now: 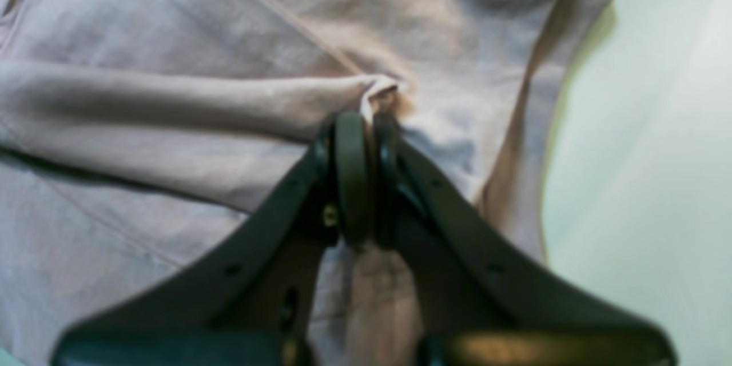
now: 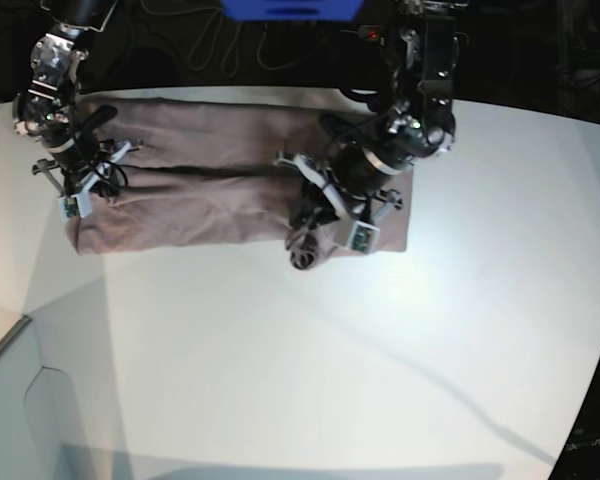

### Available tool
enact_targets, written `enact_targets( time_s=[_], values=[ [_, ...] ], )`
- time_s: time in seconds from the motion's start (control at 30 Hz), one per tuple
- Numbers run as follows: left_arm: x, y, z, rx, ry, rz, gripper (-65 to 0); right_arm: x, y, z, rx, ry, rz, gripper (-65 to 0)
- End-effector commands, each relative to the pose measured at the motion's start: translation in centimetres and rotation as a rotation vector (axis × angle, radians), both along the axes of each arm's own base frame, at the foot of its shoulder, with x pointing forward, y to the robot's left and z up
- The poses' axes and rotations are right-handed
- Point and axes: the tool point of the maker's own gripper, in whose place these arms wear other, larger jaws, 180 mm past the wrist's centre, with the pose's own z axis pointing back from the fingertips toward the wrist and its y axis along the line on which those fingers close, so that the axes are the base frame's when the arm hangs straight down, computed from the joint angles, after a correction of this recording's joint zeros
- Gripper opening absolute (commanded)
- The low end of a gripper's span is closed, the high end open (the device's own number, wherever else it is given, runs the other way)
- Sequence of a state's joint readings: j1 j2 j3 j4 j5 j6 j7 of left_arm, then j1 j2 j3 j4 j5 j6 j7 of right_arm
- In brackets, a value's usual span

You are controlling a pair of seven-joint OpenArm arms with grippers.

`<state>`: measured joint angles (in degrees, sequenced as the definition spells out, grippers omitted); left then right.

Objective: Layout the t-shirt on the table in an organized manner, then fold the t-shirt properly
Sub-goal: 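Carry the left gripper's strip end toward the right gripper, folding it over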

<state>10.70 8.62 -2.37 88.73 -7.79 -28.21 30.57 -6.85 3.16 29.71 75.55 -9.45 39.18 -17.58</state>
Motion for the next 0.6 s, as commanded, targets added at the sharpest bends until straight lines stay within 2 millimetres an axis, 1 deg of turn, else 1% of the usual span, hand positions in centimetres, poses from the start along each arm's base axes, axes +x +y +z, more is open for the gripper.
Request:
enact_targets(
  time_s=[0.0, 0.03, 0.1, 0.17, 0.23, 0.3, 0.4, 0.5, 0.57],
  values=[
    [1.0, -1.0, 1.3, -0.036, -0.049, -0.006, -65.0, 0.8, -0.1, 1.0, -0.002, -0.034, 0.013, -65.0],
    [1.0, -1.3, 0.5, -0.034, -0.03, -0.004, -65.0, 0.7, -0.1, 0.9, -0.002, -0.033, 0.013, -65.0],
    [1.4, -1.4, -0.4, -0.034, -0.001, 0.033, -65.0, 0.6, -0.2, 0.9, -0.004, -0.031, 0.014, -65.0],
    [1.9, -1.4, -1.0, -0.037, 0.008, 0.069, -65.0, 0.6, -0.2, 0.9, -0.005, -0.031, 0.014, -65.0],
    [2.2, -1.3, -1.2, -0.04, 0.007, 0.077, -65.0, 0.6, -0.2, 0.9, -0.005, -0.03, 0.014, -65.0],
    [2.5, -1.4, -1.0, -0.041, 0.0, 0.077, -65.0, 0.6, -0.3, 0.9, -0.007, -0.03, 0.014, -65.0],
    [2.6, -1.5, -1.1, -0.04, 0.001, 0.073, -65.0, 0.6, -0.3, 0.9, -0.007, -0.03, 0.014, -65.0],
    [1.9, -3.5, -0.6, -0.047, -0.008, 0.016, -65.0, 0.6, -0.3, 0.9, -0.007, -0.029, 0.016, -65.0],
    [1.4, -4.4, -0.4, -0.051, -0.011, -0.009, -65.0, 0.6, -0.3, 0.9, -0.007, -0.031, 0.016, -65.0]
  ],
)
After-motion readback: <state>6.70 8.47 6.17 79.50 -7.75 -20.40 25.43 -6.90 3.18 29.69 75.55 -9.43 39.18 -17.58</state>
